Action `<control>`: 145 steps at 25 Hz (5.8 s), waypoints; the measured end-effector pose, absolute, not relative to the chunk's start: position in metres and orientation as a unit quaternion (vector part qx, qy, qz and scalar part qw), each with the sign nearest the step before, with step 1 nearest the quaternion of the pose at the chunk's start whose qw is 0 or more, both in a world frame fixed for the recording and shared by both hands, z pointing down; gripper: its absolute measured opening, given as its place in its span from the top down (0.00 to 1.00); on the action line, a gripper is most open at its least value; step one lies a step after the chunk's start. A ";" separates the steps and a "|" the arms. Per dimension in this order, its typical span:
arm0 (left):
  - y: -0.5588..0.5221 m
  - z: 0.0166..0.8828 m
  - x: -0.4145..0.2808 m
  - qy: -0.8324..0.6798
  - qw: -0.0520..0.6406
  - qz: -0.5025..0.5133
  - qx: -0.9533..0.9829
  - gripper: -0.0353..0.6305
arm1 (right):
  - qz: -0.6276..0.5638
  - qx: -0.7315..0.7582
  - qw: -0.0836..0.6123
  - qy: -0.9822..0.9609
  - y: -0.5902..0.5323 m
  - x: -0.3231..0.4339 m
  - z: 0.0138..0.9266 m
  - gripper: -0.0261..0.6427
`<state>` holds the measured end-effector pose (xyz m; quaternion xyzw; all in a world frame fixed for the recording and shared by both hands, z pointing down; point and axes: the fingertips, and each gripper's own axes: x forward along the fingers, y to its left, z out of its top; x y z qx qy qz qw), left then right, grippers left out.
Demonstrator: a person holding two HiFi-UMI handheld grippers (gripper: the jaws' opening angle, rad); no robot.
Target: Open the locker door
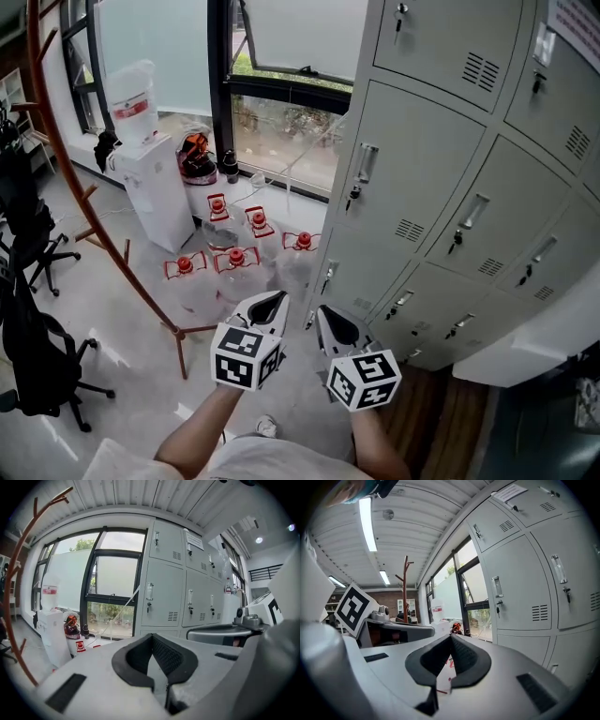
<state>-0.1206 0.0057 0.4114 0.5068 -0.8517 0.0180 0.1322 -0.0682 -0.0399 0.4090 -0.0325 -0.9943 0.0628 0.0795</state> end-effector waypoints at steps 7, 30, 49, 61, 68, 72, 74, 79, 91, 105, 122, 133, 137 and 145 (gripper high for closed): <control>0.002 0.411 -0.168 -0.842 0.131 0.010 0.524 0.94 | 0.054 -0.015 0.078 -0.995 -0.044 -0.114 0.403 0.96; -0.069 0.406 -0.226 -0.821 0.114 0.033 0.559 0.94 | 0.017 0.024 0.003 -1.000 -0.123 -0.174 0.348 0.96; -0.182 0.381 -0.299 -0.837 0.098 0.044 0.537 0.94 | -0.001 -0.001 -0.032 -0.999 -0.226 -0.256 0.314 0.96; -0.200 0.390 -0.324 -0.832 0.109 0.035 0.543 0.94 | -0.023 0.015 -0.034 -0.999 -0.242 -0.280 0.307 0.87; -0.203 0.393 -0.341 -0.808 0.116 0.039 0.577 0.94 | -0.034 0.070 -0.022 -0.997 -0.245 -0.294 0.307 0.81; -0.207 0.394 -0.344 -0.790 0.113 0.047 0.601 0.94 | -0.043 0.100 -0.019 -0.994 -0.245 -0.295 0.306 0.80; -0.209 0.395 -0.346 -0.782 0.112 0.046 0.611 0.94 | -0.044 0.113 -0.014 -0.993 -0.246 -0.296 0.308 0.80; -0.212 0.393 -0.348 -0.766 0.111 0.040 0.631 0.94 | -0.039 0.136 -0.007 -0.990 -0.253 -0.300 0.308 0.79; -0.203 0.389 -0.353 -0.745 0.103 0.030 0.658 0.94 | -0.002 0.160 -0.012 -0.987 -0.249 -0.311 0.307 0.79; -0.183 0.397 -0.339 -0.711 0.109 0.038 0.694 0.94 | -0.004 0.200 -0.026 -0.979 -0.224 -0.282 0.305 0.79; -0.170 0.413 -0.288 -0.629 0.116 0.048 0.767 0.94 | -0.012 0.241 -0.041 -0.970 -0.187 -0.219 0.305 0.76; -0.189 0.413 -0.239 -0.577 0.119 0.046 0.807 0.94 | -0.019 0.248 -0.037 -0.968 -0.174 -0.170 0.307 0.73; -0.202 0.406 -0.222 -0.574 0.109 0.049 0.810 0.94 | -0.023 0.238 -0.037 -0.970 -0.173 -0.150 0.307 0.73; -0.232 0.396 -0.179 -0.568 0.108 0.045 0.815 0.94 | -0.023 0.211 -0.035 -0.977 -0.175 -0.109 0.307 0.74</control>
